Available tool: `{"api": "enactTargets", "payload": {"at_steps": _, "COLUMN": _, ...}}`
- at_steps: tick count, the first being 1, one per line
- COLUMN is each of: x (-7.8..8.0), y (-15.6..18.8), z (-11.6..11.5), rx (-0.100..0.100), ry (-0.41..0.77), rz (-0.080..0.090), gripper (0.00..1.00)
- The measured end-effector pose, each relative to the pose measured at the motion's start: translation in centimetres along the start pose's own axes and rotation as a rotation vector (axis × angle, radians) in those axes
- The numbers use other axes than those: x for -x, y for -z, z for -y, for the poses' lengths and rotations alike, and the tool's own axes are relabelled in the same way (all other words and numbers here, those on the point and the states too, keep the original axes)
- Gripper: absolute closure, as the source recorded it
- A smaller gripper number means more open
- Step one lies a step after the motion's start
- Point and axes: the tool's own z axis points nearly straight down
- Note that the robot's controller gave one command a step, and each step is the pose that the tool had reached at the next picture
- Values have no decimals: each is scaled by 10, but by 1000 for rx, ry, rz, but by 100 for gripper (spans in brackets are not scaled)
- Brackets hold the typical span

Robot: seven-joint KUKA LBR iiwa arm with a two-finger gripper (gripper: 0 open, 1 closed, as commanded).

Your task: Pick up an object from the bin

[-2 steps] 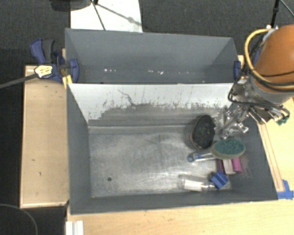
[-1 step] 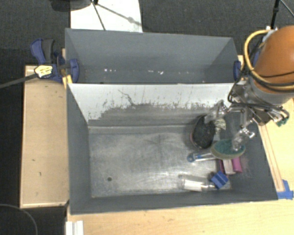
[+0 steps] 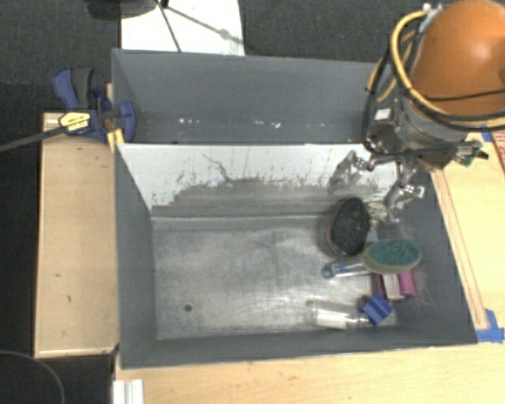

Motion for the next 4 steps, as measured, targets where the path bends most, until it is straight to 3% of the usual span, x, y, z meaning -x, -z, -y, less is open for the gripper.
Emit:
{"api": "enactTargets", "payload": {"at_steps": 1, "x": -35, "y": -167, "z": -18, "rx": 12, "ry": -7, "rz": -8, "gripper": 0}}
{"api": "enactTargets", "payload": {"at_steps": 2, "x": -90, "y": -197, "z": -39, "rx": 1, "ry": 336, "rz": 4, "gripper": 0}}
{"api": "enactTargets", "payload": {"at_steps": 3, "x": -96, "y": -193, "z": -33, "rx": -5, "ry": 331, "rz": -13, "gripper": 100}}
{"api": "enactTargets", "payload": {"at_steps": 4, "x": -92, "y": -145, "z": -57, "rx": 2, "ry": 190, "rz": -2, "gripper": 100}}
